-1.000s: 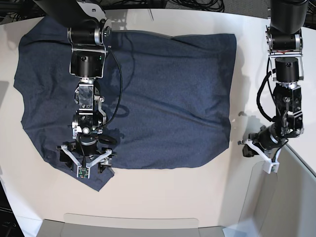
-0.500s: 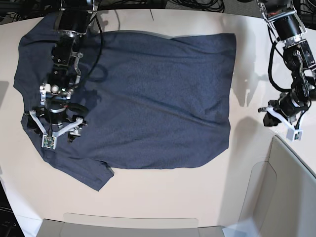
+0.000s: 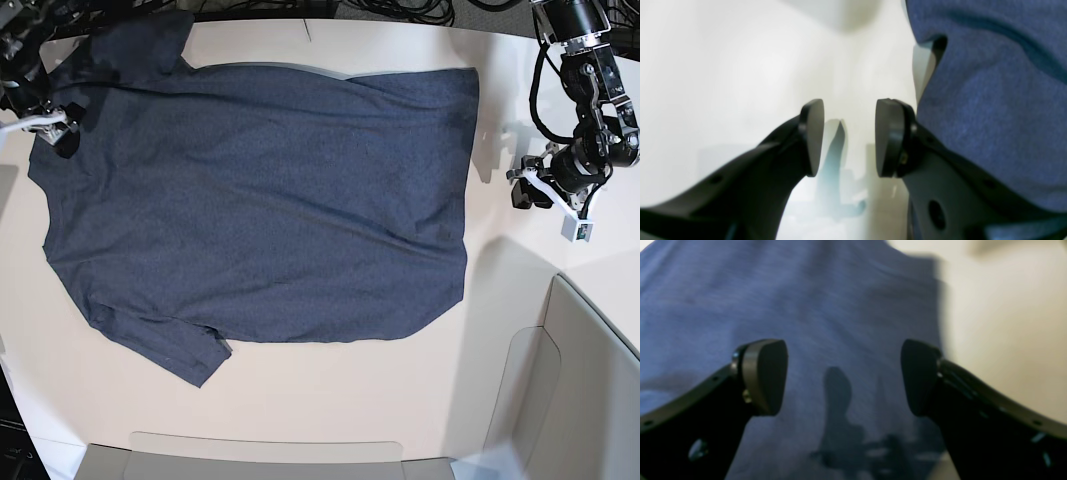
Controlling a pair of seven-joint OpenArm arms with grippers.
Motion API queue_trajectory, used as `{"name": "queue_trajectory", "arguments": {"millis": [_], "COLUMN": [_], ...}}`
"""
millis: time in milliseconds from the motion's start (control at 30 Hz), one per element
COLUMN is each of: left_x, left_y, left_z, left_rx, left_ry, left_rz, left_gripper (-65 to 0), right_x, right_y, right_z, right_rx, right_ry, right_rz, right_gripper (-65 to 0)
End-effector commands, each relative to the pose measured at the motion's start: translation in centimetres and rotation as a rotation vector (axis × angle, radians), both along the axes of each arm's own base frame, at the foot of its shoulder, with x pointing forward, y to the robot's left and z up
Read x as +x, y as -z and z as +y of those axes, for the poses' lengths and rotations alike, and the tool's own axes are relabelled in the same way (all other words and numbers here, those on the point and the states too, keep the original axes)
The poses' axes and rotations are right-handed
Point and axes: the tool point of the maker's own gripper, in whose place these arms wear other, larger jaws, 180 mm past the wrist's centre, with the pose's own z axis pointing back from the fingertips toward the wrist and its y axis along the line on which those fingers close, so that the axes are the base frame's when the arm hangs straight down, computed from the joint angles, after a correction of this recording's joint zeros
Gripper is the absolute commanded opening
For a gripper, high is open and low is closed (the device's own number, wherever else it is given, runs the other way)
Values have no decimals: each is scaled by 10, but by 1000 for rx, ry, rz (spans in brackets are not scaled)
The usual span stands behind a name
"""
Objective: Layout the t-shirt on the table in an organized manner, then fold the t-shirt properly
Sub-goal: 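Pull the shirt edges outward with both grippers to flatten it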
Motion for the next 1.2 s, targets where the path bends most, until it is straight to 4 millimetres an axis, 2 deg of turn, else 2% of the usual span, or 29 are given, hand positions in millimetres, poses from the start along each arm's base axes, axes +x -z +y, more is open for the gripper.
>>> {"name": "queue_trajectory", "arguments": {"millis": [0, 133, 267, 500, 600, 667, 867, 1067, 1167], "left_x": [8, 4, 2, -3, -3, -3, -4, -8, -8], "left_y": [-14, -9, -4, 3, 3, 3, 4, 7, 7], "left_z": [5, 4, -3, -10, -10, -10, -10, -10, -10], "left_rx": [16, 15, -5, -28, -28, -28, -28, -28, -28], "left_ry": [1, 1, 1, -3, -3, -3, -3, -3, -3], "left_rz": [-46, -32, -32, -21, -21, -21, -18, -8, -8], "left_gripper": [-403, -403, -403, -403, -403, -403, -403, -403, -403], "right_x": [-8, -50, -70, -94, -98, -99, -94, -86, -84], "right_y": [-10, -7, 3, 57, 77, 83, 88, 103, 107], "right_z": [-4, -13, -12, -19, -15, -15, -10, 26, 36], "right_rx": [-17, 24, 6, 169, 233, 251, 275, 338, 358], "right_ry": [-10, 13, -32, 5, 5, 0, -6, -85, -101], "right_rz": [-20, 29, 90, 171, 180, 187, 182, 206, 211], "right_gripper": [-127, -127, -127, -128, -128, -129, -130, -131, -131]}}
